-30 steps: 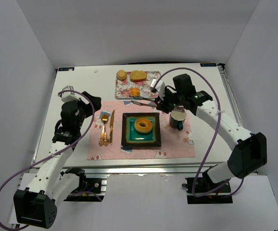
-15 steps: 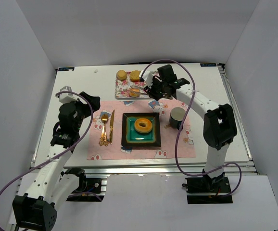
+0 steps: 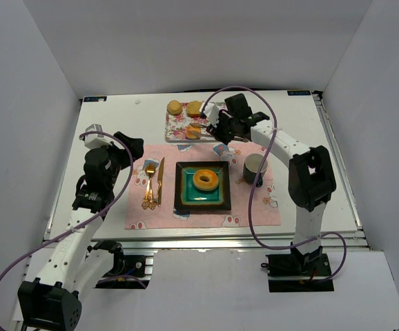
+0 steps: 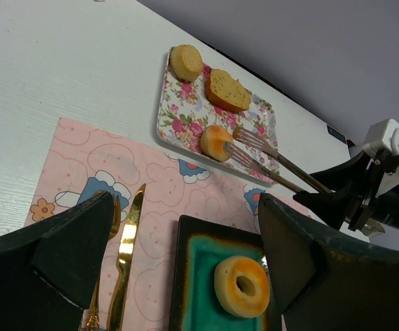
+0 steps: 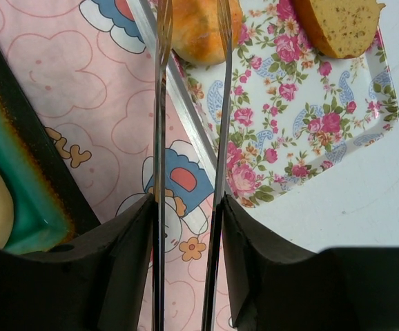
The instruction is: Place the bread
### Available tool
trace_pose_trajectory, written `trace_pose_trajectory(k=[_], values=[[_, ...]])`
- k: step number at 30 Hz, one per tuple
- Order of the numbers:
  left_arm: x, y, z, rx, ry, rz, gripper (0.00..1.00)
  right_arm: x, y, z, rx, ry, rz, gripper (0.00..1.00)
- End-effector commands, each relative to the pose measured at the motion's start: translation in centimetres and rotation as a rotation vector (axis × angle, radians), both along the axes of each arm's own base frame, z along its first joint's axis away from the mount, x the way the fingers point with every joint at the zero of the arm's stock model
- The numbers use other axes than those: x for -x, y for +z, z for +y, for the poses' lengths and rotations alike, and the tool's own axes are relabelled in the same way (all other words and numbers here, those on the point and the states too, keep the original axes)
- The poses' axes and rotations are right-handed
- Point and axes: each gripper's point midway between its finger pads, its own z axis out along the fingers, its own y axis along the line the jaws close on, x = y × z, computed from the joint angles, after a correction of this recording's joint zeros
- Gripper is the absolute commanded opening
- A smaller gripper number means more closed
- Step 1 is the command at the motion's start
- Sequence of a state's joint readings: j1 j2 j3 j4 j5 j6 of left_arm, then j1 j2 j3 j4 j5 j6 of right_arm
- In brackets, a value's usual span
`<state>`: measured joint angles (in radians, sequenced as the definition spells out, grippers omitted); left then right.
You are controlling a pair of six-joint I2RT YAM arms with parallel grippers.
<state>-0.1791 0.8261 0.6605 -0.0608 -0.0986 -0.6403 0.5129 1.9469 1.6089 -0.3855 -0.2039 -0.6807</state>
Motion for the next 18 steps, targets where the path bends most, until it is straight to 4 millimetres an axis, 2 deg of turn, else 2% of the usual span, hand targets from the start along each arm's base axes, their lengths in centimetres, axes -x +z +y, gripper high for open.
trace_pose_trajectory(k=[1,12,18], values=[[0.1,-0.2,0.3,-0.007,0.015,0.001,0.94,-2.1,1.3,0.3,-0.039,-0.031,-0.043,0.48],[0.0,-0.5,0.3,-0.01,0.018,0.006,0.94,-3.0,0.7,-0.8,-0.049,-0.078,-0.02,0.49],[-0.1,-0.6,0.3,-0.011,0.021,0.007,0.94,-2.9,1.0,-0.8,-0.069,-0.082,-0.011,0.49]])
